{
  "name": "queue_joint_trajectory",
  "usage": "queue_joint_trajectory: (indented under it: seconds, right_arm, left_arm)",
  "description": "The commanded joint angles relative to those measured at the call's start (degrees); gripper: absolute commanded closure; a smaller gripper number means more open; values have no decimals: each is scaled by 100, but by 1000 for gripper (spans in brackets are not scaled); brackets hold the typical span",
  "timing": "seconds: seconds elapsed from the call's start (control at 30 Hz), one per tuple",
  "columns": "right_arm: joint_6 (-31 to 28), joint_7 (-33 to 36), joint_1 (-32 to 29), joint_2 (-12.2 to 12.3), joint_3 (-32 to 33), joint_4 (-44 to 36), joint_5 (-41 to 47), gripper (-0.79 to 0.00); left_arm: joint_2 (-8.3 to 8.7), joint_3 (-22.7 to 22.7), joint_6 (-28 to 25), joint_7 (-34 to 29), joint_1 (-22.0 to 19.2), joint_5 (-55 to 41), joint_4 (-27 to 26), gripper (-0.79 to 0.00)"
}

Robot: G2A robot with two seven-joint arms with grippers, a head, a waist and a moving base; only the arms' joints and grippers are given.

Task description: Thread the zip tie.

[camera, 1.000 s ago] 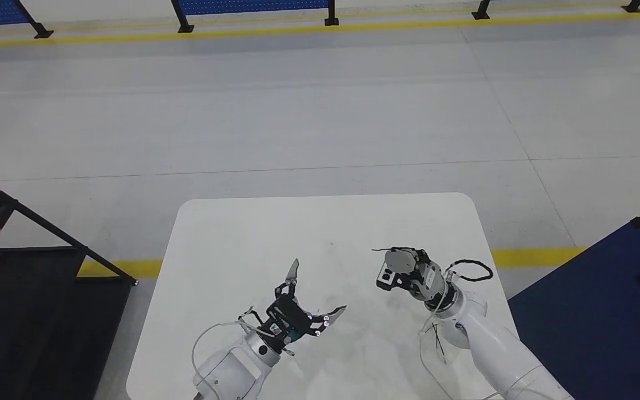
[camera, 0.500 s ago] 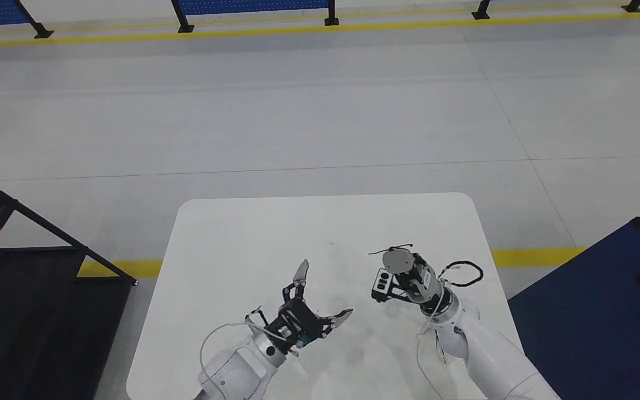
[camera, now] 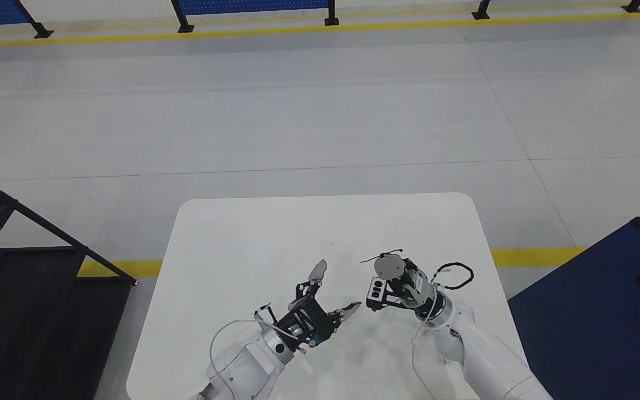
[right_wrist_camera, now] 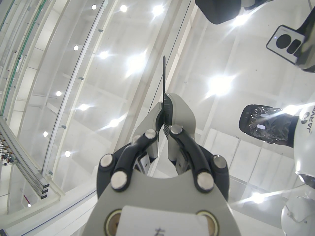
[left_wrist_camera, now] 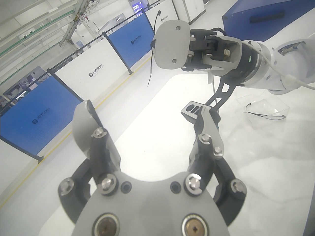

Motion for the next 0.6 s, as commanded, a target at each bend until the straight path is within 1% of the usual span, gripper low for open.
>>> queue_joint_trajectory:
  seconds: [0.0,0.13,0.4,0.47,0.5,0.57]
  right_arm:
    - [-1,2,0,1,0,0,0,0]
    - [-1,2,0,1,0,0,0,0]
    - [-1,2,0,1,0,0,0,0]
    - [-1,2,0,1,0,0,0,0]
    - [-1,2,0,1,0,0,0,0]
    - [-1,2,0,1,0,0,0,0]
  left_arm:
    - [0,-1,2,0,1,0,-1,-785]
    - [-3,17,15,-21,4,18,-3,-785]
    - [-84,352,169,-16,-220,145,138,-785]
    - [-107,423,214,-3,-287,147,192,-730]
    - [-119,454,238,9,-317,137,216,-656]
    - [-142,508,308,42,-382,132,250,-603]
